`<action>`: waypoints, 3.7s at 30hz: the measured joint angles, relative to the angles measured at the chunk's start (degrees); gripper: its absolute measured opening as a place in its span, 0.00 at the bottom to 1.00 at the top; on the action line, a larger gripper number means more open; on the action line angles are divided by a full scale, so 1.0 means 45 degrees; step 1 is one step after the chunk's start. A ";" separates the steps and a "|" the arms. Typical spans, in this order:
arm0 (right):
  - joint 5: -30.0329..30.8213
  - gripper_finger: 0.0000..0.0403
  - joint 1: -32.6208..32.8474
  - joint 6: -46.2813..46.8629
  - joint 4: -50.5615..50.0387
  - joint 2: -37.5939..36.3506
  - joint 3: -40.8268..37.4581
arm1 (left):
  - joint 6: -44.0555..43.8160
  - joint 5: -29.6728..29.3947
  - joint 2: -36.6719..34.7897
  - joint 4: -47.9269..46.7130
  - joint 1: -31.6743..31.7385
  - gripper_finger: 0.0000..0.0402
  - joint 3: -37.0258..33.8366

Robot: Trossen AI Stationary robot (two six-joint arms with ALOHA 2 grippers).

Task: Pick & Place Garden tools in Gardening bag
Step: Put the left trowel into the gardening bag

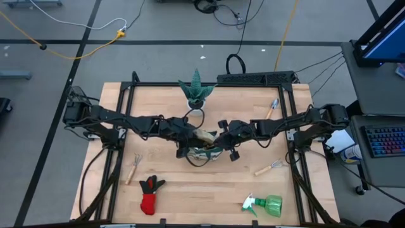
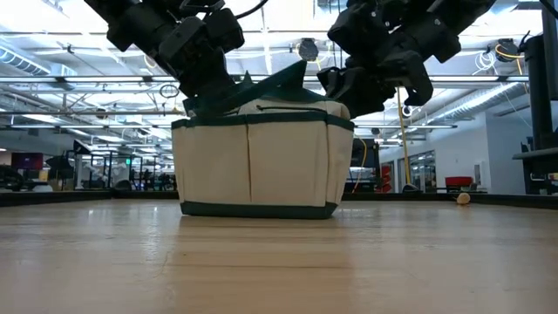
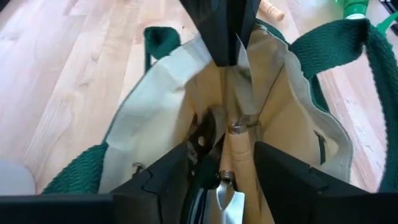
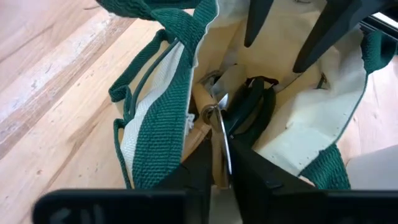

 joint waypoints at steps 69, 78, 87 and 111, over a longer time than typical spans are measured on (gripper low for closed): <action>0.1020 0.00 0.1370 -0.2830 -0.0327 -0.1689 0.0010 | 0.0590 0.0575 -0.0058 0.2512 -0.1343 0.44 -0.0015; 0.0344 0.00 0.1370 -0.2260 -0.0945 -0.1734 0.0019 | 0.0617 0.0570 -0.0058 0.2452 -0.1343 0.44 -0.0015; 0.0185 0.10 0.1343 -0.1594 0.0196 -0.2404 0.0017 | 0.0601 0.0566 -0.0058 0.2379 -0.1343 0.44 -0.0015; -0.0301 0.29 0.0840 -0.0437 -0.1330 -0.1035 0.0019 | 0.0701 0.0556 -0.0063 0.2269 -0.1333 0.44 -0.0015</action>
